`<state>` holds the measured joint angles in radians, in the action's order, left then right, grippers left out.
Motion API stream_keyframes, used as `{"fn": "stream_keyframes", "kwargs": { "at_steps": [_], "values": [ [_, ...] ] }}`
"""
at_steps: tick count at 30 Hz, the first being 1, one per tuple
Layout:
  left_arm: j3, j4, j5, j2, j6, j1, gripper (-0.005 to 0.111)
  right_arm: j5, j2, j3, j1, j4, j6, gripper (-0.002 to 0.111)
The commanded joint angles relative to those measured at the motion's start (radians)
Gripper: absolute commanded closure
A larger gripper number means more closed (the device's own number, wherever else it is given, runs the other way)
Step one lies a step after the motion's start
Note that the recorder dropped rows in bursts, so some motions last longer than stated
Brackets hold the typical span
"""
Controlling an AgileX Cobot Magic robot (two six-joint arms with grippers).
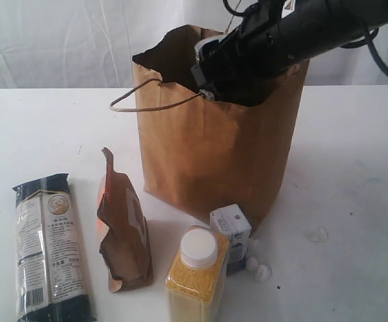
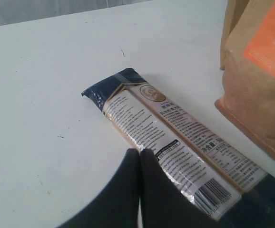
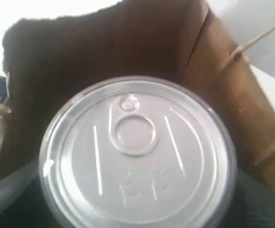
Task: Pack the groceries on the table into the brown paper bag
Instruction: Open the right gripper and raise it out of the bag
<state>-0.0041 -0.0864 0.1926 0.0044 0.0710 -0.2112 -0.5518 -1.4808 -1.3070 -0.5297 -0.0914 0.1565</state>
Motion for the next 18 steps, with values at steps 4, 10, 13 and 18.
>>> {"fn": "stream_keyframes", "kwargs": {
  "at_steps": [4, 10, 13, 18],
  "values": [
    [0.004, -0.008, 0.002, -0.004, 0.0, 0.001, 0.107, 0.14, 0.047, -0.007, 0.003, -0.003, -0.002, 0.039],
    [0.004, -0.008, 0.002, -0.004, 0.0, 0.001, 0.107, 0.195, 0.035, -0.007, 0.003, -0.005, 0.0, 0.039],
    [0.004, -0.008, 0.002, -0.004, 0.0, 0.001, 0.107, 0.195, 0.025, -0.007, 0.003, -0.005, 0.0, 0.036],
    [0.004, -0.008, 0.002, -0.004, 0.0, 0.001, 0.107, 0.188, 0.011, -0.007, 0.003, -0.005, -0.003, 0.031]
  ]
}}
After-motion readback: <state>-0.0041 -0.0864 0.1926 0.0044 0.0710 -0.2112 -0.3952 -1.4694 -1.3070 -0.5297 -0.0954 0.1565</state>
